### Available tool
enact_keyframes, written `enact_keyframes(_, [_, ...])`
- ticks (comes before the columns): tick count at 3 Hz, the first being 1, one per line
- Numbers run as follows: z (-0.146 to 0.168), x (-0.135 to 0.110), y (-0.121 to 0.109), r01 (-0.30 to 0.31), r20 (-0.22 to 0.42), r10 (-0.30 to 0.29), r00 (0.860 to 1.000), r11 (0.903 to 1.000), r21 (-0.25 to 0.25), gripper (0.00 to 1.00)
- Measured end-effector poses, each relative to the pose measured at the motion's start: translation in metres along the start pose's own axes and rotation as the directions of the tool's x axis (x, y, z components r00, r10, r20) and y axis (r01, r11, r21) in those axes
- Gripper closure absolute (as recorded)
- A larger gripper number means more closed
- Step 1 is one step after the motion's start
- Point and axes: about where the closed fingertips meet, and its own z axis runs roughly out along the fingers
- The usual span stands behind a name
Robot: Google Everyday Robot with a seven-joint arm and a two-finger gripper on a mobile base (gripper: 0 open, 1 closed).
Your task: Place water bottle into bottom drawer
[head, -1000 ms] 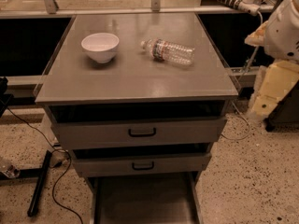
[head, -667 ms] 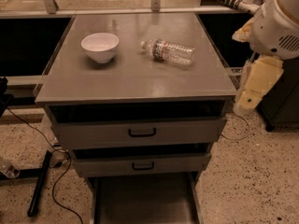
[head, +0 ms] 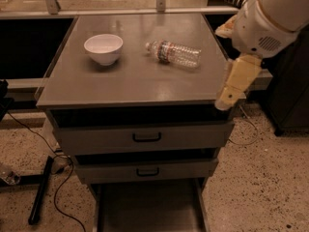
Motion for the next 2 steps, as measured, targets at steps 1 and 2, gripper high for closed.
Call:
enact_keyframes(1, [0.0186, -0.0198, -0.0159, -0.001, 0.077, 0.001, 0.997, 1.0000, 0.007, 0.00])
enact_keyframes(2, [0.0186, -0.0199, -0.0159, -0.001, 0.077, 0.000, 0.997, 1.0000, 0.007, 0.00])
